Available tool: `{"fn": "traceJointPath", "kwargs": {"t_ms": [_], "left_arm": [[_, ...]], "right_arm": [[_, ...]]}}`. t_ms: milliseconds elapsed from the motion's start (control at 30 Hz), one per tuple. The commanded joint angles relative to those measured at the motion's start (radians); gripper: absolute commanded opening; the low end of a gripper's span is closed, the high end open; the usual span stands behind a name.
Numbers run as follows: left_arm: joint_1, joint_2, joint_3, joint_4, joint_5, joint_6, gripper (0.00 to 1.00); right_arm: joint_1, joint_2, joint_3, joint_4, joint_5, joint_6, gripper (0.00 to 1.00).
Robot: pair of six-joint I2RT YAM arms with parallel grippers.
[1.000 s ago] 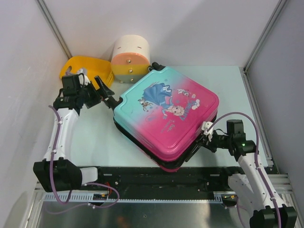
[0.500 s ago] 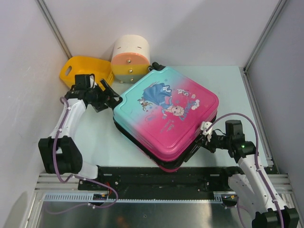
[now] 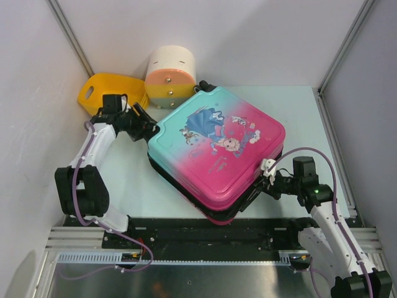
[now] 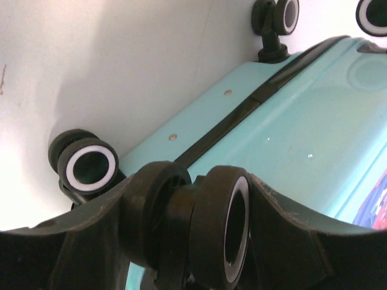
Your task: Open, take out, and arrange the luggage
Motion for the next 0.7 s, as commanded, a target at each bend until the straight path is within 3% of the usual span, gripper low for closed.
{"fn": "traceJointPath", "kwargs": {"t_ms": [0, 67, 200, 367, 400, 467, 533, 600, 667], "left_arm": [[0.011, -0.051, -0.021, 0.053, 0.122, 0.027, 0.16], [0.036, -0.064, -0.051, 0.052, 0.145, 0.062, 0.0], [0.146, -0.073, -0.11, 0.04, 0.188, 0.13, 0.0], [0.194, -0.064, -0.086, -0.003, 0.182, 0.236, 0.0], [0.196, -0.064, -0.092, -0.002, 0.211, 0.211, 0.06], [0.192, -0.076, -0.103, 0.032, 0.265, 0.164, 0.36], [0.191, -0.113, -0.133, 0.093, 0.265, 0.092, 0.42], [0.189, -0.133, -0.14, 0.15, 0.242, 0.011, 0.6], [0.182, -0.14, -0.132, 0.162, 0.216, -0.014, 0.71]], "right_arm": [[0.036, -0.002, 0.001, 0.124, -0.082, 0.03, 0.0], [0.051, -0.015, 0.001, 0.132, -0.08, 0.049, 0.0], [0.077, -0.062, -0.006, 0.156, -0.054, 0.107, 0.0], [0.076, -0.078, -0.012, 0.166, -0.022, 0.11, 0.0], [0.076, -0.071, -0.012, 0.164, -0.025, 0.107, 0.0], [0.076, -0.062, -0.012, 0.173, -0.029, 0.11, 0.0], [0.076, -0.053, -0.016, 0.184, -0.028, 0.115, 0.0], [0.076, -0.05, -0.019, 0.19, -0.023, 0.116, 0.0], [0.076, -0.047, -0.02, 0.192, -0.023, 0.118, 0.0]]}}
